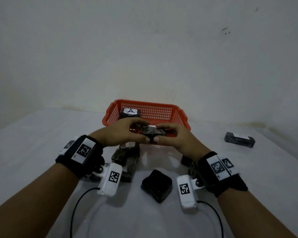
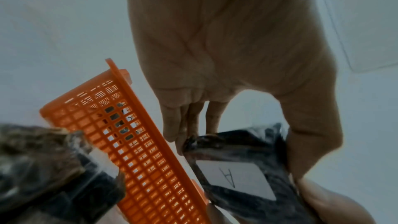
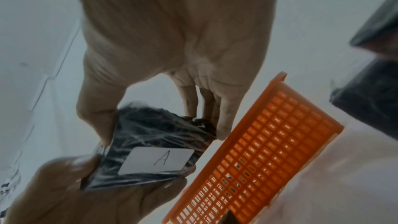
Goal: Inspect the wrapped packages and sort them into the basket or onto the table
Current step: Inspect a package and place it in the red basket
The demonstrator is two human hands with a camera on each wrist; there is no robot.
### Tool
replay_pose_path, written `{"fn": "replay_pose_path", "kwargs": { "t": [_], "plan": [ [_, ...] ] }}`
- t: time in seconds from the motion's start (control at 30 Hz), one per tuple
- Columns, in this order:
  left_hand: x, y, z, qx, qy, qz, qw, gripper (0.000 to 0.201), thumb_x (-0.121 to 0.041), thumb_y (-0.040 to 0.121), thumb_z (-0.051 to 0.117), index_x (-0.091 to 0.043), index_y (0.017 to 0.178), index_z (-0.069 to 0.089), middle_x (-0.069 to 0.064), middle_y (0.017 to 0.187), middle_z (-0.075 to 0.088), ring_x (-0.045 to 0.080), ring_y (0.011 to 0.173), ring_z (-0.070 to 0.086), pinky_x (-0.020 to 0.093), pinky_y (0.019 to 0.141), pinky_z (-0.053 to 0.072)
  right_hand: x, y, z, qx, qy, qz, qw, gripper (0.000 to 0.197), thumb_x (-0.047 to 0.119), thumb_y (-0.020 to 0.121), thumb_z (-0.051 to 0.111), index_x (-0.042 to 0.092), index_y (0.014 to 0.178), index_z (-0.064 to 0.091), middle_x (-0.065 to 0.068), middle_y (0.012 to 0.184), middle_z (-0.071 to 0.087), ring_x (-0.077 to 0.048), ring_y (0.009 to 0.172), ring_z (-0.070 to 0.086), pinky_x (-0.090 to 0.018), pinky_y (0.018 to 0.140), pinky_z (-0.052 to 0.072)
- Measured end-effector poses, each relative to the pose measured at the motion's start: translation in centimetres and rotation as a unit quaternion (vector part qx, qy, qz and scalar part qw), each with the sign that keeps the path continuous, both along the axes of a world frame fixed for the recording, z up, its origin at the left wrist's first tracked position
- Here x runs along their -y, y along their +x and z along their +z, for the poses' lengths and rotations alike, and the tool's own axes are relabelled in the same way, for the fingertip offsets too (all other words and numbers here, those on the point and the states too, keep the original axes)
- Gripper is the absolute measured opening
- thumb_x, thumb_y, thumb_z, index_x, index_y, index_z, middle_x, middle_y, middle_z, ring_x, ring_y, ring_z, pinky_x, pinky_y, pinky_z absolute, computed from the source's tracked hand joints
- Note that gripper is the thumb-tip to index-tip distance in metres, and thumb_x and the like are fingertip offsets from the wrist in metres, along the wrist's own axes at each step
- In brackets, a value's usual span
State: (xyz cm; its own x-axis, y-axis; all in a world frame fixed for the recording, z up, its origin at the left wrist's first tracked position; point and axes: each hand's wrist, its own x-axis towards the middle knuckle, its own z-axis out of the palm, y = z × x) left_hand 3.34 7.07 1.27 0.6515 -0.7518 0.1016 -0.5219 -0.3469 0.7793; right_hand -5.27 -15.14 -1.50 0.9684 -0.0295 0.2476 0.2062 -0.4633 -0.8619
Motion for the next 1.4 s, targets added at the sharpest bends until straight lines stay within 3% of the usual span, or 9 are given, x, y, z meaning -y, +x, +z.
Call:
{"fn": "replay_pose_path", "kwargs": {
  "t": [0.13,0.3,0.5,0.73,0.9,1.03,1.13,1.27,1.4],
  "plan": [
    [0.1,0.0,-0.9,-0.017,-0.078,0.044,0.996,0.039,-0.026,0.090,0.073,-0.022,0.128,0.066,-0.010,0.118,0.070,0.002,0.106,0.067,0.017,0.086,0.050,-0.7,1.4,-0.4,0.010,0.055,0.015,0.998,0.076,0.057,0.068,0.078,0.017,0.131,0.068,-0.002,0.126,0.072,-0.014,0.116,0.070,-0.028,0.097,0.056],
    [-0.4,0.3,-2.3,-0.085,-0.131,0.020,0.988,0.072,-0.052,0.076,0.073,-0.022,0.140,0.059,-0.003,0.128,0.070,0.011,0.117,0.069,0.030,0.100,0.054,-1.1,2.0,-0.7,0.038,0.130,0.020,0.991,0.050,0.048,0.071,0.078,0.023,0.114,0.075,-0.012,0.120,0.076,-0.027,0.114,0.073,-0.045,0.102,0.057],
    [0.3,0.0,-3.2,-0.070,-0.199,0.078,0.974,0.055,-0.037,0.079,0.070,-0.016,0.129,0.065,0.001,0.122,0.072,0.014,0.110,0.072,0.034,0.101,0.057,-1.8,2.5,-0.9,0.025,0.138,0.022,0.990,0.040,0.032,0.077,0.077,0.017,0.114,0.073,-0.014,0.120,0.075,-0.030,0.113,0.073,-0.039,0.099,0.059],
    [-0.2,0.2,-3.7,-0.130,-0.199,0.034,0.971,0.082,-0.048,0.071,0.077,-0.016,0.143,0.054,0.004,0.135,0.067,0.019,0.121,0.069,0.043,0.107,0.053,-1.9,1.9,-0.8,0.038,0.134,0.009,0.990,0.044,0.030,0.083,0.081,0.010,0.121,0.071,-0.011,0.118,0.075,-0.023,0.109,0.074,-0.032,0.093,0.059],
    [0.4,-0.3,-3.4,-0.142,-0.240,0.058,0.959,0.068,-0.041,0.068,0.076,-0.016,0.129,0.062,0.004,0.124,0.073,0.020,0.113,0.073,0.039,0.101,0.057,-1.6,0.9,-0.8,0.002,0.207,0.069,0.976,0.032,0.018,0.086,0.072,0.011,0.116,0.071,-0.007,0.114,0.077,-0.024,0.111,0.074,-0.036,0.097,0.059],
    [0.3,-1.1,-3.6,-0.179,-0.223,0.027,0.958,0.061,-0.038,0.073,0.079,-0.024,0.129,0.058,0.001,0.128,0.072,0.019,0.116,0.071,0.035,0.101,0.057,-1.1,0.8,-1.1,0.031,0.207,0.051,0.976,0.048,0.033,0.075,0.078,0.012,0.118,0.072,-0.017,0.124,0.073,-0.032,0.117,0.071,-0.046,0.104,0.057],
    [0.5,-1.9,-3.5,-0.137,-0.217,0.042,0.966,0.063,-0.036,0.074,0.085,-0.026,0.130,0.057,-0.001,0.126,0.071,0.014,0.114,0.072,0.036,0.103,0.056,-0.8,0.8,-1.5,0.027,0.207,0.043,0.977,0.062,0.037,0.067,0.077,0.011,0.123,0.068,-0.023,0.129,0.069,-0.036,0.121,0.068,-0.050,0.108,0.053],
    [0.2,-2.3,-3.3,-0.085,-0.176,0.047,0.980,0.090,-0.044,0.074,0.083,-0.018,0.151,0.044,-0.012,0.126,0.068,0.000,0.113,0.068,0.020,0.094,0.057,-0.9,0.6,-1.6,0.033,0.189,0.041,0.981,0.067,0.039,0.065,0.081,0.012,0.124,0.067,-0.016,0.126,0.072,-0.031,0.119,0.070,-0.050,0.108,0.054],
    [-0.3,-2.0,-3.5,-0.063,-0.155,0.065,0.984,0.093,-0.050,0.063,0.084,-0.023,0.146,0.051,-0.012,0.128,0.068,0.005,0.117,0.067,0.033,0.104,0.054,-1.1,0.4,-1.6,0.045,0.164,0.028,0.985,0.070,0.041,0.061,0.083,0.014,0.124,0.067,-0.011,0.123,0.072,-0.027,0.117,0.071,-0.048,0.106,0.056]
  ]
}}
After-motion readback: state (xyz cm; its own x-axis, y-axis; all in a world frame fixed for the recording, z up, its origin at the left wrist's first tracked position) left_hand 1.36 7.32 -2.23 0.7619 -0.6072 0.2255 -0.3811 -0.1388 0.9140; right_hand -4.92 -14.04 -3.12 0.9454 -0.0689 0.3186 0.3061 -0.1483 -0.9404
